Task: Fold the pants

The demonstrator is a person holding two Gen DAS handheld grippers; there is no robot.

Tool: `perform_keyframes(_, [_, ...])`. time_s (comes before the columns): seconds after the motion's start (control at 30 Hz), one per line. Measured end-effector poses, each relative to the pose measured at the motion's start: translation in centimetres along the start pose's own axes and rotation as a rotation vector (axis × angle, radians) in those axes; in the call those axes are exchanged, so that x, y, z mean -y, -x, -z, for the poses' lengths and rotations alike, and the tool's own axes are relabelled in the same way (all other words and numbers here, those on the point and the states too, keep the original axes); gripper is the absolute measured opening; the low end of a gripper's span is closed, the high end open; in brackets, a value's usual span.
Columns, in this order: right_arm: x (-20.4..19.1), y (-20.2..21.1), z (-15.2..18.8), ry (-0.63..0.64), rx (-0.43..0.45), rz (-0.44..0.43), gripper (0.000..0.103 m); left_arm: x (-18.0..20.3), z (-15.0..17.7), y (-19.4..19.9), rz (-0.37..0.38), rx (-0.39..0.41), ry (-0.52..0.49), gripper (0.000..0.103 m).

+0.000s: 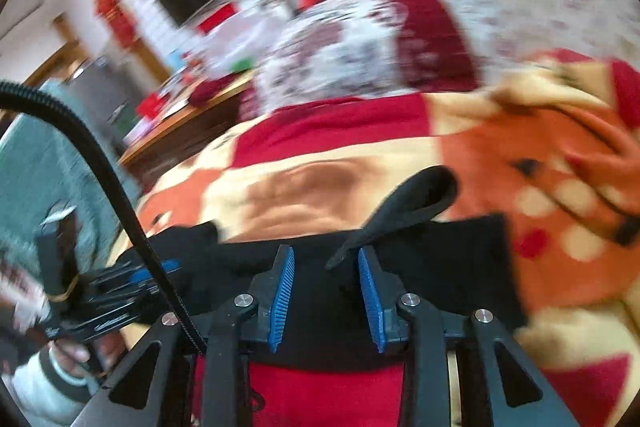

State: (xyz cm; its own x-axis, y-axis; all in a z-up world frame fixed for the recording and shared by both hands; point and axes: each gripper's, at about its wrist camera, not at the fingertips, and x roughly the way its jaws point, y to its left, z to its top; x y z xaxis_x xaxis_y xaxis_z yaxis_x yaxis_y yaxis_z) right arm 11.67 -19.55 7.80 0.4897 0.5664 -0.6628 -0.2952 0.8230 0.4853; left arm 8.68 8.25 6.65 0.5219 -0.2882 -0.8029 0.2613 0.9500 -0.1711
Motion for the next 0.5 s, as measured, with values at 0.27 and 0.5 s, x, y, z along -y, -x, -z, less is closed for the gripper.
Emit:
perform_keyframes(0.27, [2.4, 1.3, -1.6, -0.041, 0.029, 0.252, 0.040, 1.6, -1.5, -2.4, 0.025, -0.019, -0.022, 0.020])
perform_keyframes(0.5, [1.0, -0.9, -0.4, -0.062, -0.037, -0.062, 0.040, 2.2, -1.7, -4.2, -0.014, -0.036, -0.022, 0.020])
